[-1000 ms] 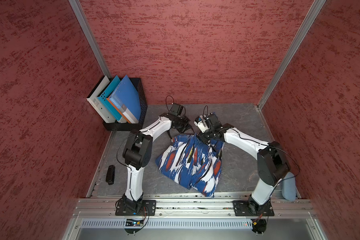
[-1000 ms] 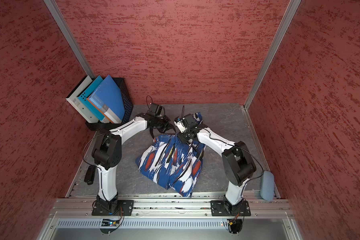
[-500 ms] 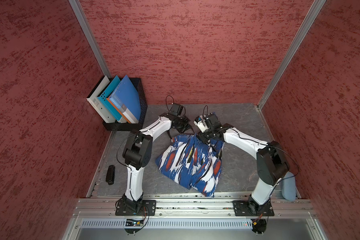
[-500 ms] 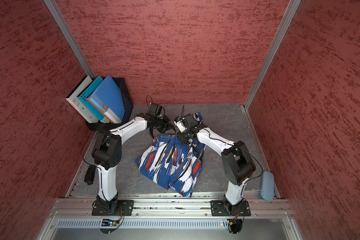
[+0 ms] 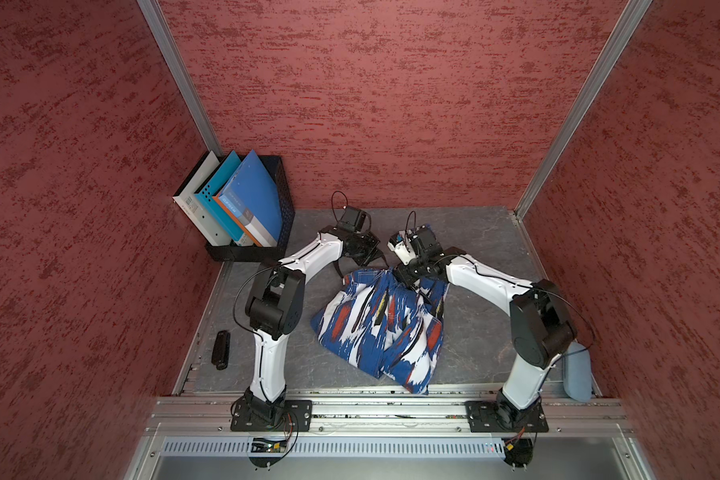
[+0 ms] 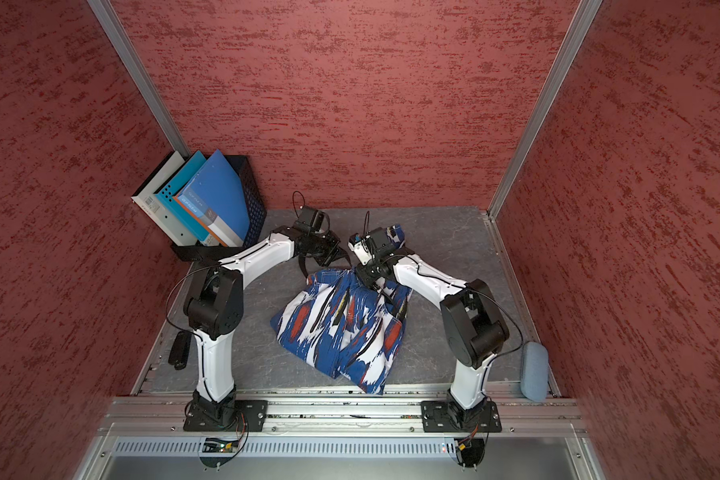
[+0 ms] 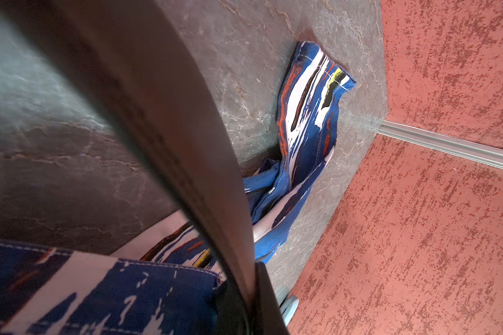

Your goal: Remove the belt from the trousers

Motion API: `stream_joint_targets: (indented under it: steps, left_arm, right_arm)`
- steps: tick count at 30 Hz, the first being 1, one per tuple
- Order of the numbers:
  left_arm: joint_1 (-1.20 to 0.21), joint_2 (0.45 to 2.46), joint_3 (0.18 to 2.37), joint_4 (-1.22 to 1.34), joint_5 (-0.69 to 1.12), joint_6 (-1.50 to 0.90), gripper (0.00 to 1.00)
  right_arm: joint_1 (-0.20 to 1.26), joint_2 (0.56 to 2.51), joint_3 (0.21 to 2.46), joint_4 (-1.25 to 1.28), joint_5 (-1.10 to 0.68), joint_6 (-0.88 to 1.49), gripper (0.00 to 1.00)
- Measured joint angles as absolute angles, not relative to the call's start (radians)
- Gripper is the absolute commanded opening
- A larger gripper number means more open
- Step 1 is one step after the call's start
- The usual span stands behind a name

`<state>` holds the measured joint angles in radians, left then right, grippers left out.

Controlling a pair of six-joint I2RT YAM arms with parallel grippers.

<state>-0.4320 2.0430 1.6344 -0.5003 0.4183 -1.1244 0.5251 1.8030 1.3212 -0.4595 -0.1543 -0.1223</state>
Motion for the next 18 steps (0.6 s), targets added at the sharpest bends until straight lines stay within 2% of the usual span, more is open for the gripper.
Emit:
stream_joint_targets:
  steps: [11,18]
  left_arm:
    - [-0.427,2.043,1.647,-0.508,0.420,-1.130,0.00]
    - [-0.364,2.052,1.722,-0.511,0.527,-1.200,0.00]
  right_arm:
    - [0.521,1.803,1.320,-0.439,-0.171,-0.120,0.00]
    - [0.521,1.800,1.321,-0.349,-0.189,-0.120,0.00]
